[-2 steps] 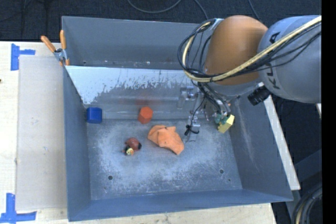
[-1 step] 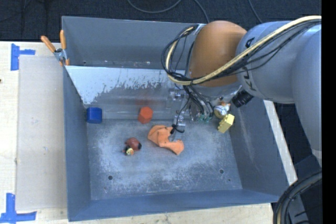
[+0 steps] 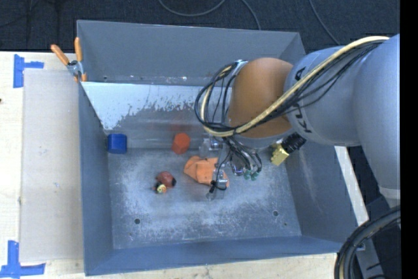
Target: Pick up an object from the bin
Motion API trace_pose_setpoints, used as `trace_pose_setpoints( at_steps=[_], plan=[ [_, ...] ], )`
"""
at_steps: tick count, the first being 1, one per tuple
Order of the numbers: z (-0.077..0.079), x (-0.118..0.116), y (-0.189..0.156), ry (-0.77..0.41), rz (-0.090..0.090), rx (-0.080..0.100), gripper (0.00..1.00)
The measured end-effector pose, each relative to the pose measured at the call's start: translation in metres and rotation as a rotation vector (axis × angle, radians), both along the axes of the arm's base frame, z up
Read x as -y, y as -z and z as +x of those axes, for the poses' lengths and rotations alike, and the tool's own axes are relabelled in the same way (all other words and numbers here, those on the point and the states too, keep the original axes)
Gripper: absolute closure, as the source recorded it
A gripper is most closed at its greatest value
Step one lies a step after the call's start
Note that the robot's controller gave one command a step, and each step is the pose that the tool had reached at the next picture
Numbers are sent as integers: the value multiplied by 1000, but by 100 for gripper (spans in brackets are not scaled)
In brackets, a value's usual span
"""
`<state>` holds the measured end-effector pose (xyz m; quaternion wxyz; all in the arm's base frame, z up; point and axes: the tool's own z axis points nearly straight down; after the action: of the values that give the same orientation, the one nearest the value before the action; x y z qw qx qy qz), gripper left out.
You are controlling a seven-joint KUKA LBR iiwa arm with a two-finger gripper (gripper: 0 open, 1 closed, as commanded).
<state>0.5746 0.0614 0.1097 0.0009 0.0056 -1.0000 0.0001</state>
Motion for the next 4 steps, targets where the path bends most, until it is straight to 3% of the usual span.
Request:
trace_pose_setpoints(
  at_steps=[1,2,3,4],
  plan=[
    [2,1,39,-203,6,4,100],
    [2,1,39,-203,6,4,100],
    [32,31,39,-188,6,8,100],
    [32,31,39,-187,6,8,100]
  ],
)
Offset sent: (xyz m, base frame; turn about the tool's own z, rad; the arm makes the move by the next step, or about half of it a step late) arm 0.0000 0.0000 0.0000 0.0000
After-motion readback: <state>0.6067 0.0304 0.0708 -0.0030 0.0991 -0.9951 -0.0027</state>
